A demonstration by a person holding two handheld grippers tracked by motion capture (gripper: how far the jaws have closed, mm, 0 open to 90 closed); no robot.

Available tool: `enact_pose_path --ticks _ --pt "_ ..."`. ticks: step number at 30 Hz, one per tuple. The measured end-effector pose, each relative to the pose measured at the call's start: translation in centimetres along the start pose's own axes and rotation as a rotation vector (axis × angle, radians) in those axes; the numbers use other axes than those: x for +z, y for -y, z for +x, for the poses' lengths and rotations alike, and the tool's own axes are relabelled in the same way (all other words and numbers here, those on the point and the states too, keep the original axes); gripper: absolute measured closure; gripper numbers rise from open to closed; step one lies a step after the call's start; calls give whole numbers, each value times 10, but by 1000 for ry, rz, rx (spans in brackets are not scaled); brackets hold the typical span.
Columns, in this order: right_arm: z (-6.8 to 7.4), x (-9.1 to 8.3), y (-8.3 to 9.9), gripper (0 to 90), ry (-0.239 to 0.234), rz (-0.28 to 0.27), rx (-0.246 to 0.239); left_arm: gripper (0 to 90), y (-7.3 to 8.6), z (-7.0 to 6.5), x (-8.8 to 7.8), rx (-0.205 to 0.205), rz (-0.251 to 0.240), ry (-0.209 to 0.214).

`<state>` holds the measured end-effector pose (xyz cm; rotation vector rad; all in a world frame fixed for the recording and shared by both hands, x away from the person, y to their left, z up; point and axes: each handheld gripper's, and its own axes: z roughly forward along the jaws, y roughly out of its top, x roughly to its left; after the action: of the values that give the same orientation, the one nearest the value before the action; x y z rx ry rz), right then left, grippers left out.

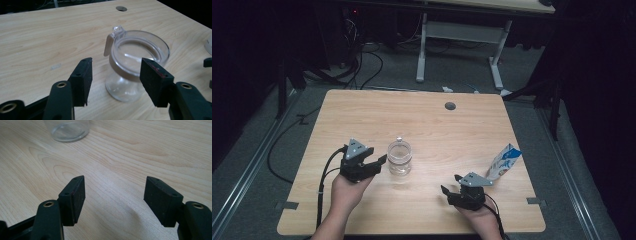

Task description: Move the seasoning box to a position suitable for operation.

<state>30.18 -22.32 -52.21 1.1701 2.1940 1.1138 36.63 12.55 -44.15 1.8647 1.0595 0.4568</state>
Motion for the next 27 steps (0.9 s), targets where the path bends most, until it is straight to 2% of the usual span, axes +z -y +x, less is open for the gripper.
enact_pose_path --ticks 6,7,13,16,18,19,24,25,27 --pt "1 0 -1 338 -5 -5 -5 463 -18 -3 14 7 -8 -9" --pt "0 -1 -1 339 -6 -6 -7 463 -25 -4 21 19 3 -20" --pt "1 -2 -2 339 -11 -10 -7 480 -39 -6 36 52 20 -55" --pt "0 -2 -2 339 -13 -9 -6 512 -45 -9 42 50 25 -60" --pt "1 -2 -2 338 -15 -9 -8 557 -47 -10 46 38 15 -74" --pt "2 -2 -2 338 -17 -7 -8 591 -48 -9 50 17 19 -78" --pt "4 -1 -3 338 -21 -7 -18 769 -47 -10 59 25 51 -103" --pt "4 -1 -3 339 -23 -8 -21 769 -46 -10 60 26 60 -107" --pt "5 -1 -3 342 -27 -7 -20 838 -44 -11 64 29 71 -112"
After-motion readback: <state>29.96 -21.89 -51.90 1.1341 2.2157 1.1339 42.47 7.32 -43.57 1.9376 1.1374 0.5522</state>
